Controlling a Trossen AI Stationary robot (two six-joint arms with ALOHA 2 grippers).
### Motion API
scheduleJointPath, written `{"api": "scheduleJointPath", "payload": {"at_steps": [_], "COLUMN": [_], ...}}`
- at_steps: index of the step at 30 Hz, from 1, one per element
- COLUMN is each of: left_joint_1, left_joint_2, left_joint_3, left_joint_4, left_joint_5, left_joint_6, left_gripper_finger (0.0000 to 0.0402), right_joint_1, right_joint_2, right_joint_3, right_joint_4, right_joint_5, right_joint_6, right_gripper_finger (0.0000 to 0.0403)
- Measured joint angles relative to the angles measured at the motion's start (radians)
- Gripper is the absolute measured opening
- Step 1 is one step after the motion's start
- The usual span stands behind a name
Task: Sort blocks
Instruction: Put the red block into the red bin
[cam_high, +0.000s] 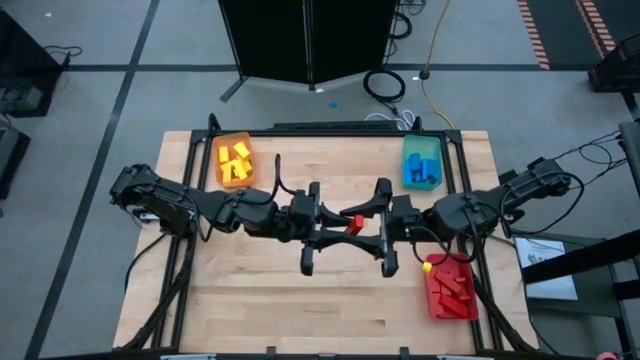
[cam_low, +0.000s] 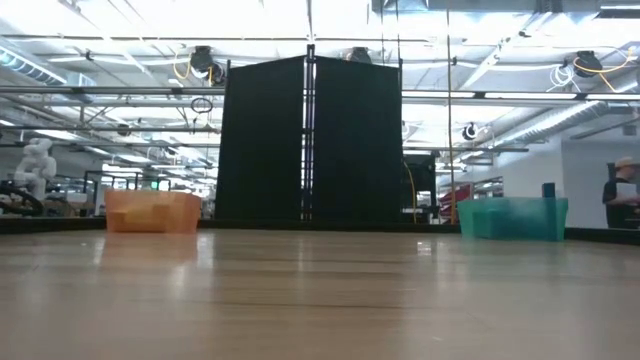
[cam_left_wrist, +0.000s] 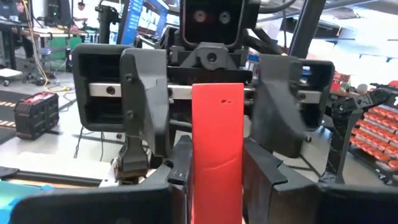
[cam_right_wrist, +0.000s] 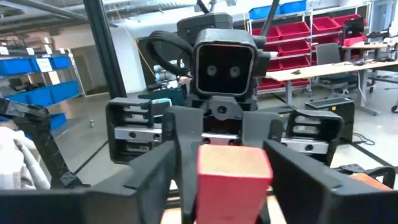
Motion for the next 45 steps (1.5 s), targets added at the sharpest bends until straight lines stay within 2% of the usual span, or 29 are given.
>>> {"api": "scheduleJointPath", "payload": {"at_steps": [9,18,20,22,27,30,34,38,42,45], "left_joint_1": [0.0,0.0,0.0,0.0,0.0,0.0,-0.007,-0.035,-0.053,-0.063], "left_joint_2": [0.0,0.0,0.0,0.0,0.0,-0.001,-0.001,-0.001,-0.001,-0.001], "left_joint_3": [0.0,0.0,0.0,0.0,0.002,0.002,0.001,0.001,0.001,-0.001], "left_joint_4": [0.001,0.002,-0.006,-0.021,-0.094,-0.165,-0.255,-0.372,-0.557,-0.695], "left_joint_5": [0.005,0.002,-0.001,-0.003,-0.126,-0.187,-0.18,-0.152,-0.151,-0.151], "left_joint_6": [0.031,0.031,0.027,0.004,-0.091,-0.154,-0.165,-0.165,-0.221,-0.282], "left_gripper_finger": [0.0073,0.0074,0.0104,0.0153,0.0261,0.0297,0.0314,0.0316,0.0317,0.0318], "right_joint_1": [0.003,0.003,0.002,0.002,0.002,0.002,0.009,0.034,0.096,0.169], "right_joint_2": [-0.005,-0.005,-0.007,-0.009,-0.036,-0.071,-0.158,-0.258,-0.346,-0.363], "right_joint_3": [0.001,0.001,0.001,0.0,0.0,0.0,0.0,0.001,0.001,0.001], "right_joint_4": [-0.003,-0.004,-0.007,-0.018,-0.019,-0.052,-0.162,-0.398,-0.822,-1.111], "right_joint_5": [0.004,0.004,0.009,0.008,0.034,0.084,0.115,0.117,0.072,0.03], "right_joint_6": [-0.018,-0.042,-0.041,-0.045,-0.063,-0.068,-0.033,0.134,0.564,0.848], "right_gripper_finger": [0.0071,0.007,0.007,0.007,0.007,0.007,0.007,0.007,0.007,0.007]}}
